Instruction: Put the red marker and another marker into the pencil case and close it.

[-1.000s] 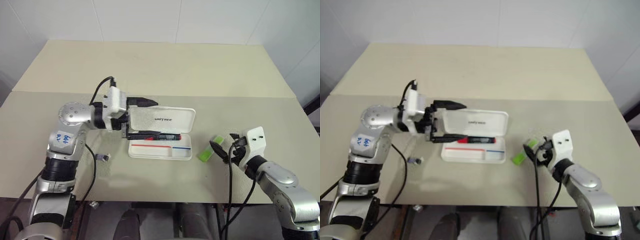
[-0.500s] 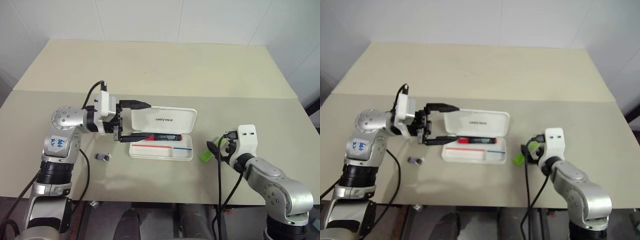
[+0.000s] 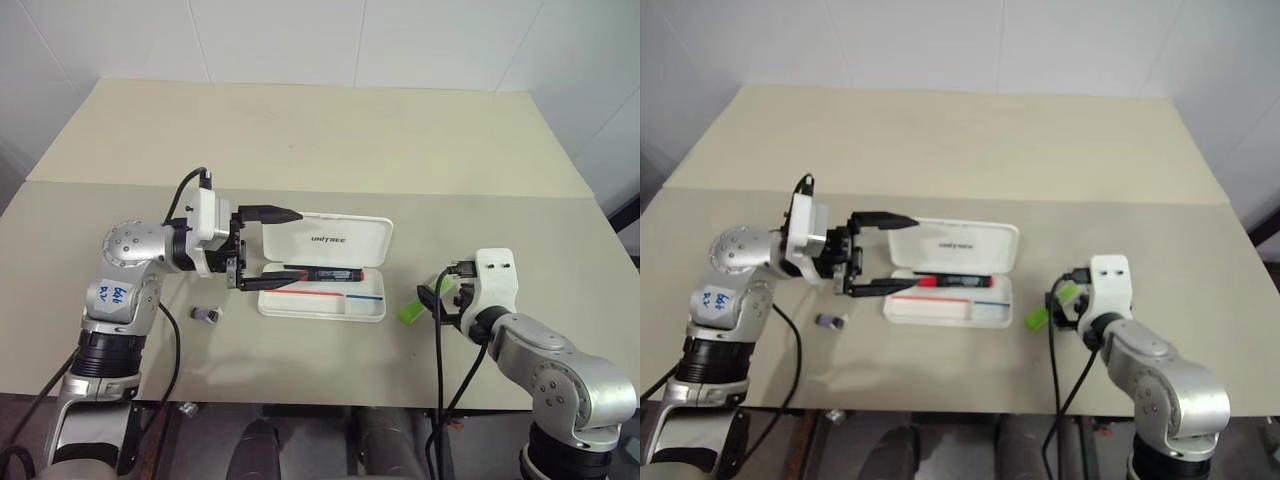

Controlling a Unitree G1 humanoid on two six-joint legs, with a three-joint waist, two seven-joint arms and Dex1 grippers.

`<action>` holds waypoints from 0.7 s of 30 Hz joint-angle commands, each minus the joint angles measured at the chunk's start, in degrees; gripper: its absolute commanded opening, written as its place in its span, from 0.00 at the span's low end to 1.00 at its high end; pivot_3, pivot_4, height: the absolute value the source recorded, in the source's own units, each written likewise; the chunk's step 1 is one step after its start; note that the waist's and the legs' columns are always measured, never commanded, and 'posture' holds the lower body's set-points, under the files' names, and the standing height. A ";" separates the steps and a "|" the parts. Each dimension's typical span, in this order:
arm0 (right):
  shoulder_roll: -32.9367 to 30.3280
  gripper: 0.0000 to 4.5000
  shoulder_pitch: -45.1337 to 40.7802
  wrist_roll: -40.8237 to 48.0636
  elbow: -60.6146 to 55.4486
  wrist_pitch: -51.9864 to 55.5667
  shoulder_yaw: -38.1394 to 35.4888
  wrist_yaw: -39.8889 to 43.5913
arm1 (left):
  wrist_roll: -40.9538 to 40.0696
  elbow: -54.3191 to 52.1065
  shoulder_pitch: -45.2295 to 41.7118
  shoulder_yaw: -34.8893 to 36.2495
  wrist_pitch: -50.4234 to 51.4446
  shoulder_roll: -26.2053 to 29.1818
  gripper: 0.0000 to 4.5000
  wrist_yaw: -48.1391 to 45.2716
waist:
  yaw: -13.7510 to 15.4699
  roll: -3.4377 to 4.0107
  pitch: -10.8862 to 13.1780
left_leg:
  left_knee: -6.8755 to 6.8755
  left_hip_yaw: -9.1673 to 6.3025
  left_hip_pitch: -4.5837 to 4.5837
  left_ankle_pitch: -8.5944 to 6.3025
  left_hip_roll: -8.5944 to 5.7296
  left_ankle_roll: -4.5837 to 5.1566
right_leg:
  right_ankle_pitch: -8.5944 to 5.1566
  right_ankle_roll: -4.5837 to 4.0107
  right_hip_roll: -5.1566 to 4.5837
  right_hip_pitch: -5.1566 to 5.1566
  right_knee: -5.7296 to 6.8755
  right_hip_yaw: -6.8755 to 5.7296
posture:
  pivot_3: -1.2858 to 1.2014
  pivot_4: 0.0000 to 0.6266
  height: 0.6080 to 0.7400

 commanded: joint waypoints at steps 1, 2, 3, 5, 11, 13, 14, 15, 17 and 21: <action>-0.79 1.00 0.55 -0.18 1.87 2.10 1.77 1.54 | -0.66 -1.56 0.05 1.29 -0.86 0.53 0.99 0.76 | -0.06 0.00 0.00 | -0.01 0.00 0.01 0.00 0.00 0.00 | 0.00 0.00 0.00 0.00 0.00 0.00 | 0.52 0.24 1.00; -1.04 1.00 0.18 -0.05 2.35 1.91 2.28 2.18 | -0.59 -1.52 0.01 1.24 -0.88 0.54 0.99 0.88 | -0.08 0.00 0.00 | -0.01 0.00 0.01 0.00 0.00 0.00 | 0.00 -0.01 0.00 0.00 0.00 0.00 | 0.52 0.24 1.00; -1.19 1.00 -0.13 0.00 2.68 1.76 2.64 2.67 | -0.57 -1.52 -0.01 1.22 -0.89 0.55 0.99 0.97 | -0.09 0.00 0.00 | -0.02 0.00 0.01 0.00 0.00 0.00 | -0.01 -0.01 0.01 0.00 0.00 0.00 | 0.52 0.24 1.00; -1.50 1.00 -0.66 0.01 3.22 1.51 3.17 3.55 | -0.53 -1.46 -0.07 1.15 -0.87 0.53 0.99 1.11 | -0.11 -0.01 0.00 | -0.02 0.00 0.01 0.00 0.00 0.00 | -0.01 -0.01 0.00 0.00 -0.01 0.00 | 0.52 0.24 1.00; -3.64 1.00 -2.04 -0.21 5.15 -1.29 6.61 6.52 | -0.39 -1.30 -0.13 1.15 -1.08 0.45 0.99 1.66 | -0.33 -0.01 0.00 | -0.06 0.00 0.01 0.00 0.02 0.01 | -0.03 -0.04 0.02 -0.01 -0.04 -0.01 | 0.52 0.24 1.00; -4.52 1.00 -2.19 -0.65 5.85 -2.40 8.06 7.23 | -0.39 -1.31 -0.11 1.16 -1.11 0.43 0.99 1.82 | -0.33 -0.01 0.00 | -0.09 0.00 0.01 -0.01 0.02 0.01 | -0.04 -0.04 0.02 -0.02 -0.05 -0.02 | 0.52 0.24 1.00; -4.78 1.00 -2.30 -0.88 6.16 -2.43 8.59 7.26 | -0.39 -1.25 -0.11 1.17 -1.15 0.45 0.99 1.87 | -0.36 -0.02 -0.01 | -0.09 0.00 0.00 -0.01 0.02 0.01 | -0.04 -0.04 0.02 -0.02 -0.07 -0.02 | 0.52 0.24 1.00; -5.21 1.00 -2.44 -1.29 6.59 -2.30 9.23 7.16 | -0.42 -1.21 -0.11 1.18 -1.20 0.47 0.99 1.87 | -0.39 -0.03 -0.01 | -0.08 0.01 -0.01 -0.01 0.02 0.01 | -0.03 -0.04 0.01 -0.02 -0.08 -0.02 | 0.52 0.24 1.00; -5.48 1.00 -2.69 -2.51 7.77 -1.85 9.69 6.36 | -0.46 -1.17 -0.13 1.23 -1.25 0.48 0.99 1.95 | -0.43 -0.05 -0.03 | -0.07 0.01 0.00 -0.01 0.02 0.01 | -0.03 -0.03 0.01 -0.01 -0.09 -0.02 | 0.52 0.24 1.00; -4.92 0.74 -3.15 -4.25 9.38 -1.78 9.07 5.51 | -0.61 -0.75 -0.23 1.43 -1.58 0.63 1.00 1.64 | -0.48 -0.10 -0.06 | -0.02 0.02 0.01 -0.01 0.02 0.01 | -0.03 -0.04 0.01 0.00 -0.10 -0.02 | 0.52 0.24 1.00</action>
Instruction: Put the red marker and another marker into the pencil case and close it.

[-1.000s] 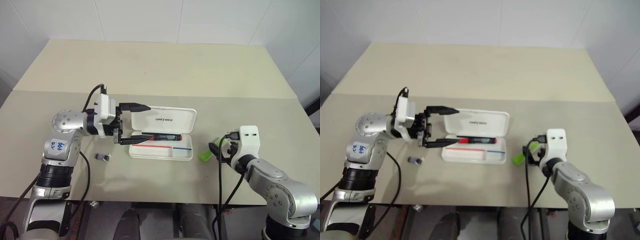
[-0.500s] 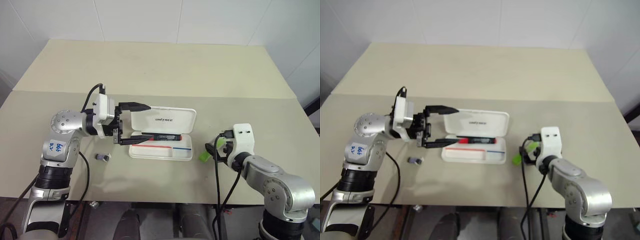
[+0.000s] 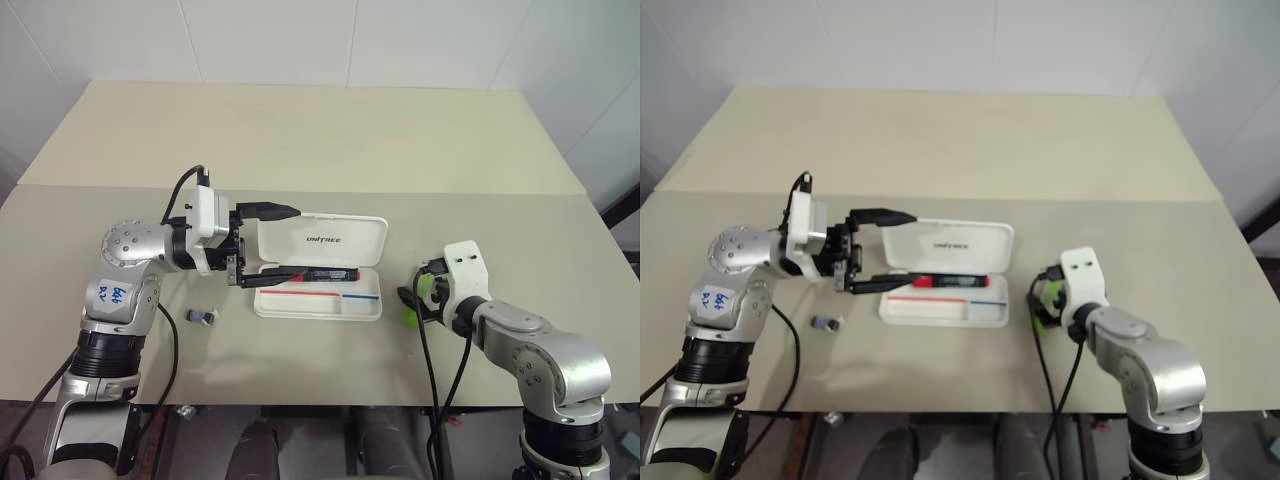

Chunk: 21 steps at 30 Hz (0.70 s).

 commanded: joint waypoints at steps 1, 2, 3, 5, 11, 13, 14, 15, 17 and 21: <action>0.09 0.65 1.00 -1.20 2.43 1.22 0.71 -0.40 | -0.64 -0.71 -0.26 1.45 -1.29 0.65 1.00 -0.03 | 0.04 -0.01 0.00 | 0.00 0.00 0.00 0.00 0.00 0.00 | 0.00 0.00 0.00 0.01 -0.01 0.00 | 0.52 0.24 1.00; 0.15 0.58 0.93 -1.22 2.38 1.18 0.73 -0.35 | -0.67 -0.60 -0.28 1.48 -1.40 0.70 1.00 -0.13 | 0.04 -0.01 0.00 | 0.00 0.00 0.00 0.00 0.00 0.00 | 0.00 0.00 0.00 0.01 -0.01 0.00 | 0.52 0.24 1.00; 0.19 0.50 0.86 -1.25 2.36 1.19 0.72 -0.36 | -0.72 -0.51 -0.30 1.50 -1.47 0.74 1.00 -0.21 | 0.04 -0.01 0.00 | 0.01 0.00 0.00 0.00 0.00 0.00 | 0.00 -0.01 0.00 0.01 -0.01 0.00 | 0.52 0.24 1.00; 0.10 0.36 0.81 -1.36 2.45 0.94 0.63 -0.33 | -0.56 -0.32 -0.37 1.65 -2.18 0.71 1.00 -0.10 | 0.06 -0.01 -0.01 | 0.02 0.00 0.00 0.00 0.00 0.00 | 0.01 -0.01 0.00 0.01 -0.01 0.00 | 0.52 0.24 1.00; -1.57 0.24 -0.36 -0.24 2.04 -2.46 0.01 2.52 | -3.25 1.30 -0.29 3.05 -2.84 1.60 1.00 -3.77 | 0.08 -0.03 -0.01 | 0.03 0.00 -0.01 0.00 0.00 0.00 | 0.03 -0.03 -0.01 0.02 -0.06 0.00 | 0.52 0.24 1.00; -2.81 0.24 -1.03 0.51 1.61 -3.76 -0.53 4.45 | -3.93 2.18 -0.41 3.85 -3.16 1.86 1.00 -4.86 | 0.00 -0.01 0.00 | 0.02 0.01 -0.02 0.00 0.00 0.00 | 0.03 -0.03 -0.01 0.01 -0.09 0.00 | 0.52 0.24 1.00; -3.79 0.24 -1.56 0.88 1.31 -4.81 -1.06 5.70 | -4.17 2.70 -0.52 4.25 -3.27 2.11 1.00 -5.42 | 0.01 0.02 0.02 | 0.00 0.01 -0.03 0.00 0.00 0.00 | 0.03 -0.03 -0.01 0.00 -0.10 0.00 | 0.52 0.24 1.00; -4.83 0.24 -2.20 1.11 1.20 -6.13 -1.66 6.78 | -4.24 3.25 -0.65 4.58 -3.43 2.41 1.00 -5.96 | 0.03 0.05 0.04 | -0.02 0.01 -0.06 0.00 0.00 0.00 | 0.03 -0.03 -0.01 -0.02 -0.12 0.00 | 0.52 0.24 1.00; -6.85 0.24 -4.26 1.12 2.10 -9.12 -3.48 8.32 | -3.87 4.45 -1.00 5.07 -3.94 3.08 1.00 -6.57 | 0.03 0.13 0.09 | -0.07 0.03 -0.10 0.00 0.00 0.00 | 0.03 -0.03 -0.02 -0.05 -0.19 0.00 | 0.52 0.24 1.00; -9.68 0.24 -11.42 1.05 5.95 -14.91 -7.02 9.88 | -3.73 5.98 -1.67 5.50 -4.70 3.68 1.00 -7.36 | -0.06 0.18 0.12 | -0.18 0.06 -0.14 -0.01 0.01 0.01 | 0.03 -0.02 -0.01 -0.16 -0.19 0.00 | 0.52 0.24 1.00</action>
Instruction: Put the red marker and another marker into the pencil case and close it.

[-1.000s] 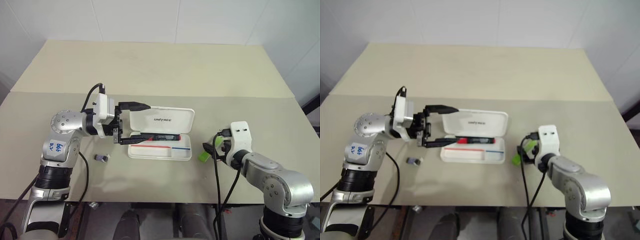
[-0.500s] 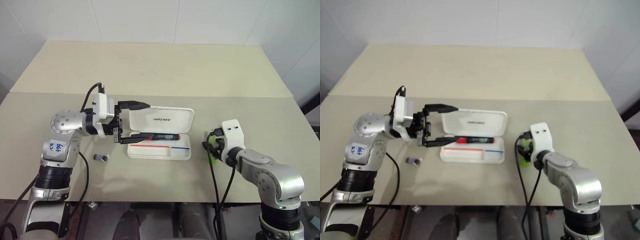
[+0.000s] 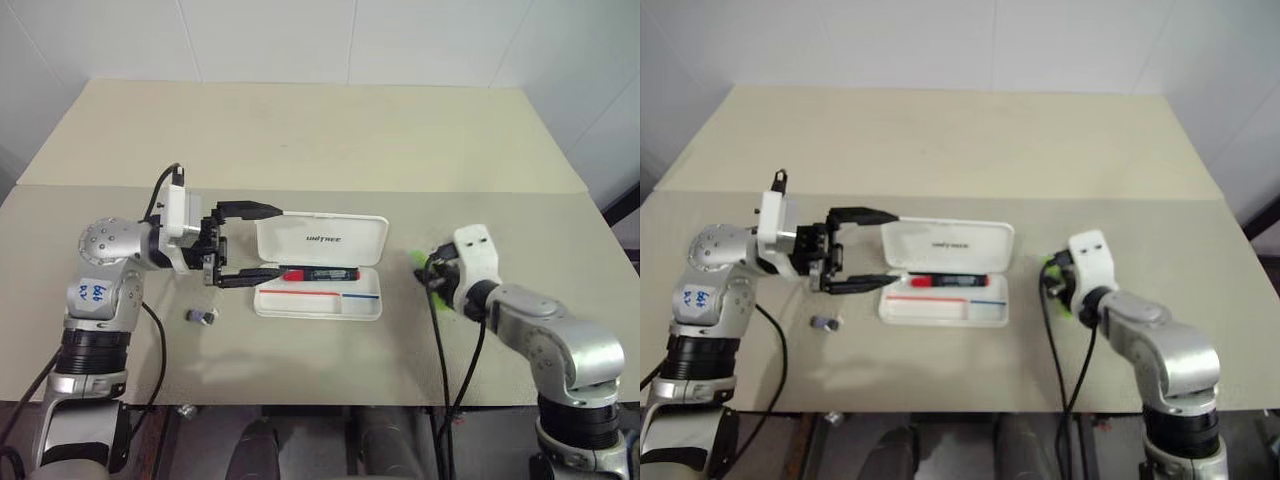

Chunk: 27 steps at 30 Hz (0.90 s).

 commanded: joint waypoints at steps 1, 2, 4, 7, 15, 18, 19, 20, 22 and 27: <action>-2.21 0.24 -7.47 0.47 2.24 -5.90 -4.53 1.79 | -0.85 0.28 -1.38 1.72 -1.68 0.80 1.00 -0.65 | -0.03 0.00 0.00 | -0.05 0.01 0.01 0.00 0.00 0.00 | 0.00 0.00 0.00 -0.02 0.00 0.00 | 0.52 0.24 1.00; -2.73 0.24 -9.76 0.72 3.12 -6.89 -4.80 2.37 | -1.00 0.41 -1.47 1.79 -1.58 0.79 1.00 -0.77 | -0.07 0.00 0.00 | -0.12 0.00 0.00 0.00 0.00 0.00 | 0.00 0.00 0.00 -0.04 0.00 0.00 | 0.52 0.24 1.00; -3.37 0.24 -13.68 1.31 4.31 -8.30 -4.70 3.48 | -1.37 0.54 -1.50 1.91 -1.57 0.75 1.00 -1.18 | -0.17 0.02 0.01 | -0.20 0.02 0.00 0.00 0.01 0.00 | 0.01 0.02 0.00 -0.08 0.02 0.00 | 0.52 0.24 1.00; -4.53 0.24 -18.74 2.77 4.02 -9.12 -2.21 6.46 | -2.82 0.37 -1.08 2.94 -1.47 0.44 1.00 -1.85 | -0.17 0.02 0.01 | -0.36 -0.01 0.00 0.00 0.03 0.01 | 0.25 0.62 0.01 -0.20 0.19 -0.03 | 0.52 0.24 1.00; -5.48 0.24 -29.03 10.03 -1.72 -9.54 9.76 19.66 | -6.96 2.47 2.36 6.65 0.96 4.27 1.00 -8.40 | -1.26 0.10 0.05 | -0.74 0.07 -0.37 0.00 0.14 0.01 | 0.24 0.76 0.02 -0.89 0.46 -0.15 | 0.52 0.24 1.00; -8.07 0.24 -28.98 13.07 -6.26 -9.55 16.28 27.28 | -5.63 4.94 3.70 7.32 -0.63 7.03 1.00 -10.51 | -1.25 0.10 0.05 | -0.78 0.11 -0.35 -0.06 0.23 0.10 | 0.19 0.70 0.04 -0.89 0.50 -0.25 | 0.52 0.24 1.00; -8.94 0.24 -28.87 13.52 -7.29 -9.83 17.88 29.07 | -5.35 5.63 3.79 7.54 -1.05 7.63 1.00 -10.70 | -1.17 0.11 0.05 | -0.77 0.11 -0.36 -0.06 0.23 0.11 | 0.18 0.70 0.03 -0.90 0.43 -0.28 | 0.52 0.24 1.00; -9.70 0.24 -28.82 13.33 -7.96 -10.47 19.84 30.64 | -4.83 6.52 3.90 7.73 -1.67 8.36 1.00 -10.83 | -1.00 0.10 0.06 | -0.75 0.13 -0.37 -0.06 0.22 0.11 | 0.18 0.70 0.02 -0.89 0.38 -0.28 | 0.52 0.24 1.00; -9.57 0.24 -28.66 11.74 -7.57 -11.82 23.84 31.76 | -2.86 8.48 4.73 7.64 -3.64 10.23 1.00 -11.52 | -0.77 0.06 0.04 | -0.68 0.12 -0.39 -0.06 0.22 0.10 | 0.18 0.70 0.01 -0.87 0.31 -0.30 | 0.52 0.24 1.00; -7.66 0.24 -26.50 3.36 -3.95 -19.46 35.86 33.31 | -1.32 9.14 7.38 8.17 -5.55 11.92 1.00 -10.99 | -1.00 0.05 0.03 | -0.62 0.16 -0.31 -0.04 0.22 0.07 | 0.20 0.65 0.02 -0.86 0.38 -0.29 | 0.52 0.24 1.00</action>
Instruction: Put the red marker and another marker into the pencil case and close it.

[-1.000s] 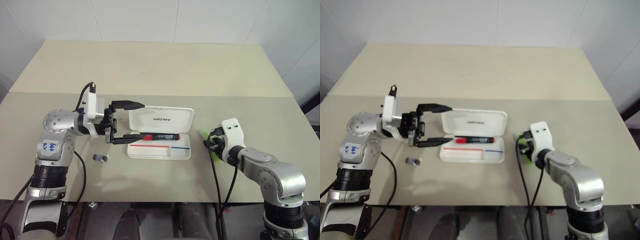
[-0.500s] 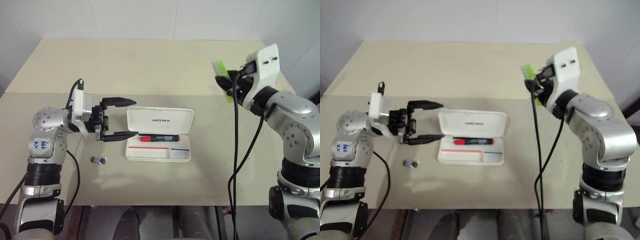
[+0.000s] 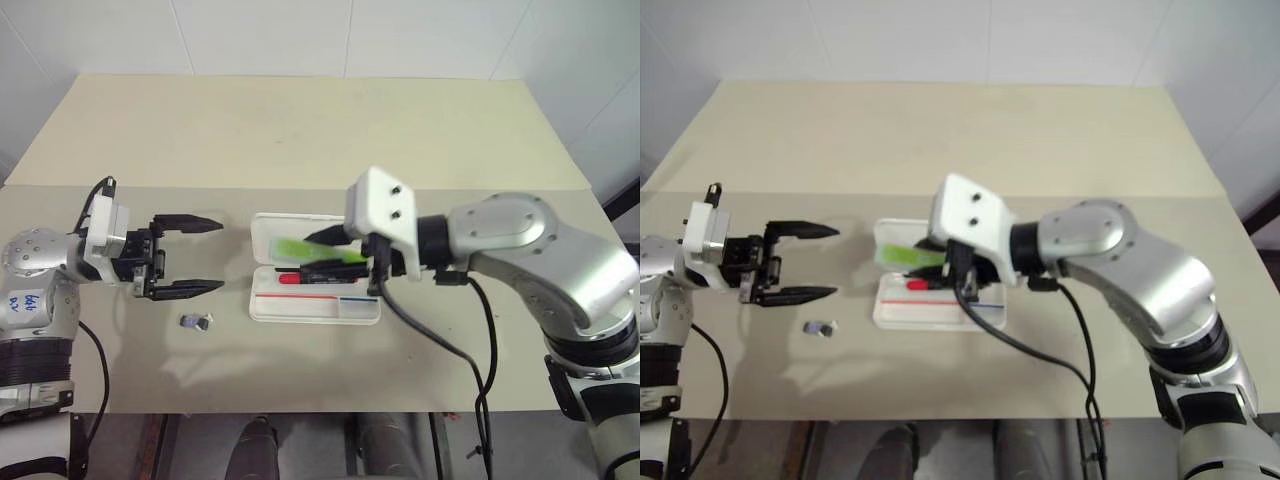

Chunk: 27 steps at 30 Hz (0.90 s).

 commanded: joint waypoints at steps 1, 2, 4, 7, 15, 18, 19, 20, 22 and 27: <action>1.73 0.24 1.31 -6.48 2.24 -6.27 7.78 1.29 | 0.33 -1.47 2.09 1.60 -1.10 0.83 1.00 0.37 | -0.07 0.00 0.00 | 0.00 0.02 0.03 0.00 0.00 0.00 | -0.02 -0.02 0.00 -0.01 0.05 0.00 | 0.52 0.24 1.00; 2.87 0.24 1.27 -7.75 3.58 -7.13 9.22 1.06 | 0.32 -2.08 2.84 1.84 -1.10 0.80 1.00 0.98 | -0.19 -0.01 0.00 | 0.00 0.03 0.03 0.00 0.01 0.00 | -0.02 -0.02 0.01 -0.02 0.07 0.00 | 0.52 0.24 1.00; 4.84 0.24 1.37 -9.48 5.62 -8.64 11.11 1.29 | 0.18 -3.24 4.25 2.19 -1.08 0.74 1.00 1.80 | -0.27 -0.01 0.00 | -0.01 0.05 0.02 0.00 0.02 0.00 | -0.03 -0.04 0.01 -0.09 0.16 0.02 | 0.52 0.24 1.00; 6.93 0.24 1.97 -11.46 7.92 -10.31 13.05 2.01 | -0.07 -4.91 5.99 2.54 -0.86 0.71 1.00 3.03 | -0.18 -0.03 -0.01 | -0.01 0.08 -0.01 0.00 0.02 0.00 | -0.04 -0.07 0.00 -0.24 0.31 0.03 | 0.52 0.24 1.00; 12.23 0.24 0.84 -15.78 15.56 -11.41 15.78 3.59 | -0.35 -8.81 9.44 3.55 -0.09 0.79 1.00 6.36 | -0.21 -0.05 -0.03 | 0.07 0.16 0.01 0.01 0.03 -0.01 | -0.07 -0.11 0.00 -0.36 0.59 0.02 | 0.52 0.24 1.00; 13.23 0.24 0.69 -17.95 18.47 -11.74 16.35 3.78 | -0.47 -10.39 9.92 3.66 0.77 0.88 1.00 7.53 | -0.23 -0.06 -0.03 | 0.09 0.17 0.05 0.01 0.03 -0.02 | -0.08 -0.14 0.01 -0.37 0.69 0.02 | 0.52 0.24 1.00; 13.68 0.24 0.64 -18.35 19.27 -11.66 16.22 3.85 | -0.54 -10.80 10.06 3.73 1.01 0.88 1.00 7.84 | -0.23 -0.06 -0.03 | 0.10 0.17 0.05 0.01 0.03 -0.02 | -0.08 -0.15 0.01 -0.37 0.71 0.02 | 0.52 0.24 1.00; 14.08 0.24 0.58 -18.67 19.91 -11.72 16.07 3.99 | -0.59 -11.07 10.24 3.80 1.13 0.89 1.00 8.03 | -0.23 -0.06 -0.03 | 0.11 0.17 0.05 0.02 0.03 -0.02 | -0.08 -0.15 0.00 -0.37 0.72 0.02 | 0.52 0.24 1.00; 14.75 0.24 0.40 -19.24 20.99 -11.94 15.79 4.37 | -0.59 -11.50 10.56 3.93 1.37 0.93 1.00 8.38 | -0.23 -0.06 -0.03 | 0.12 0.17 0.05 0.02 0.03 -0.03 | -0.08 -0.14 0.00 -0.37 0.73 0.02 | 0.52 0.24 1.00; 15.60 0.24 0.33 -20.43 22.55 -11.99 15.59 5.46 | -0.40 -11.75 10.64 3.92 1.55 1.03 1.00 8.91 | -0.28 -0.06 -0.03 | 0.12 0.20 0.05 0.02 0.03 -0.03 | -0.08 -0.15 0.00 -0.40 0.75 0.02 | 0.52 0.24 1.00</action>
